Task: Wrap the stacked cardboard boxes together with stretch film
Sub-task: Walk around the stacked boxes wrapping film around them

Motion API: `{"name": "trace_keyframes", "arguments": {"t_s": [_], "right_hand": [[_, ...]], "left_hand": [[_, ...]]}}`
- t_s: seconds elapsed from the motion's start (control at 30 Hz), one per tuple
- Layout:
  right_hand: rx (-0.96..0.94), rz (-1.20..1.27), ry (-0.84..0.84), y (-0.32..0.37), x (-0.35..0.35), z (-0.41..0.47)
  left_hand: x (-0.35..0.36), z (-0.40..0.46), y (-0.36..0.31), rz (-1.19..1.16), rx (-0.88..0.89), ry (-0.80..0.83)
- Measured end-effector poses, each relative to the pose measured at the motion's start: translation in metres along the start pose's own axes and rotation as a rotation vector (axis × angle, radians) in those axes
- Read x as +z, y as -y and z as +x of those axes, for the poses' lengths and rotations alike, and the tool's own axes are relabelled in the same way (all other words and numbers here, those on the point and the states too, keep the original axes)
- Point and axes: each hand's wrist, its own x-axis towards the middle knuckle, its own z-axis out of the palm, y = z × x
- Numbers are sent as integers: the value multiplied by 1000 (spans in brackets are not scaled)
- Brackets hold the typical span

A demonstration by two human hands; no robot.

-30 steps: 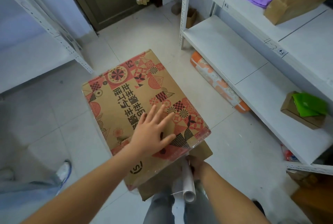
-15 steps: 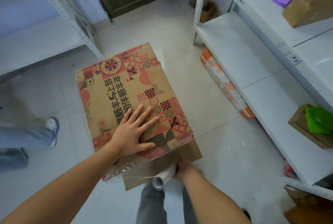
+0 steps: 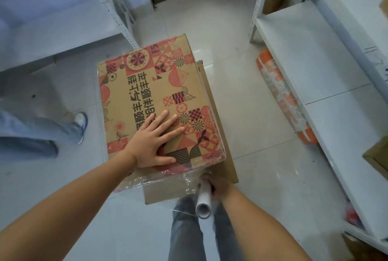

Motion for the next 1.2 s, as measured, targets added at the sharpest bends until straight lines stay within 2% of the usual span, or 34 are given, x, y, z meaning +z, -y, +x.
{"name": "trace_keyframes", "arguments": {"t_s": [0.27, 0.37, 0.5, 0.57, 0.67, 0.77, 0.9, 1.0, 1.1, 1.2], "right_hand": [[21, -102, -94, 5, -20, 8], [-12, -48, -100, 11, -31, 11], [55, 91, -47, 31, -19, -27], [-8, 21, -59, 36, -9, -40], [12, -47, -50, 38, -7, -40], [37, -230, -194, 48, -9, -31], [57, -448, -267, 48, -1, -38], [21, -390, -234, 49, -1, -50], [-99, -343, -323, 57, -11, -47], [-118, -349, -351, 55, -15, -45]], "left_hand": [[3, 2, -1, -1, -8, 2], [4, 3, 0, 1, -4, -1], [3, 5, 0, -2, -1, -4], [2, 4, 0, -2, 2, -5], [1, 3, -1, -2, 10, -21], [-1, 2, -1, -13, 2, -9], [-1, 1, 1, -23, 0, -20], [-1, 0, 0, -30, 1, -20], [-1, 1, -1, -30, -1, -13], [-2, 0, 0, -28, -4, -5]]}}
